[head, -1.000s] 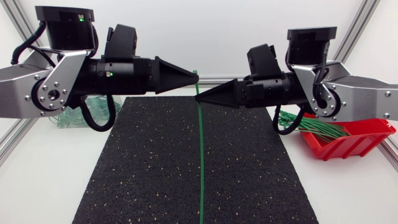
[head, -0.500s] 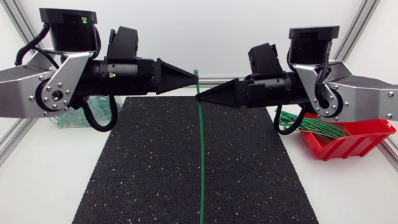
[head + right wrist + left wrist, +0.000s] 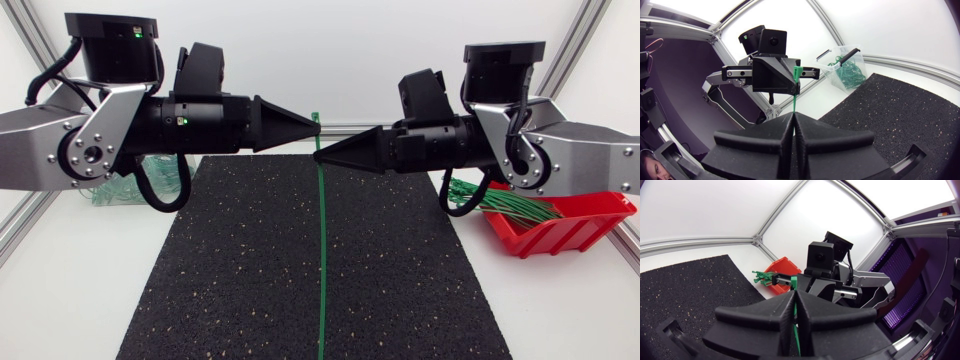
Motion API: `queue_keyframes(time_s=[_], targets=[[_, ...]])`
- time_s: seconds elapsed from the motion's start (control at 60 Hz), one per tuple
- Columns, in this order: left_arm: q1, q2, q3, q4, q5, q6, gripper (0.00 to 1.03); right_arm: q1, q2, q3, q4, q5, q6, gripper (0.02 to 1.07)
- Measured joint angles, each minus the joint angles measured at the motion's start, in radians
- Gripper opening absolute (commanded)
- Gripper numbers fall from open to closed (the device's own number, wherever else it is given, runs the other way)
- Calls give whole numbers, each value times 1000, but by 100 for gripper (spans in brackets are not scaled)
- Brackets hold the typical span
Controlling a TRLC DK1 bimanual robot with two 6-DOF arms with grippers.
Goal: Take a green cable tie from the red box, thread the tail through the head to close it, then place it in the transparent bin on the left.
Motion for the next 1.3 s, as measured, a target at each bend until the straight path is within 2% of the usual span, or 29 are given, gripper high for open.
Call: queue_keyframes(time_s=[0.25, 0.367, 0.45, 0.483, 0.533, 0.55, 0.617, 0.683, 0.8, 0.917, 1.067, 1.3], targets=[[0, 0, 0, -1, -3, 0, 4, 13, 0, 0, 3, 18, 0, 10], [6, 0, 0, -2, -2, 1, 4, 16, 0, 0, 2, 23, -5, 31], [13, -1, -2, -3, -2, 3, 4, 21, 0, 0, -39, 22, -45, 50], [19, -2, -2, -5, -2, 5, 4, 22, 0, 0, -71, 23, -70, 64], [30, -5, -2, -14, 2, 10, 4, 24, 0, 0, -147, 24, -138, 100], [34, -6, -2, -17, 2, 12, 4, 24, 0, 0, -176, 28, -164, 105], [49, -12, -2, -24, 6, 25, 4, 30, -6, 0, -303, 74, -288, 104], [64, -18, -2, -42, 15, 38, 4, 40, -21, 0, -373, 112, -392, 104], [79, -23, -3, -93, 38, 79, 4, 51, -87, -1, -398, 129, -510, 104], [96, -23, -3, -160, 66, 120, 4, 50, -140, -1, -455, 189, -603, 104], [153, -23, -3, -219, 107, 160, 4, 50, -151, -4, -615, 333, -781, 104], [216, -3, -2, -284, 161, 181, 4, 52, -151, -31, -621, 578, -880, 104]])
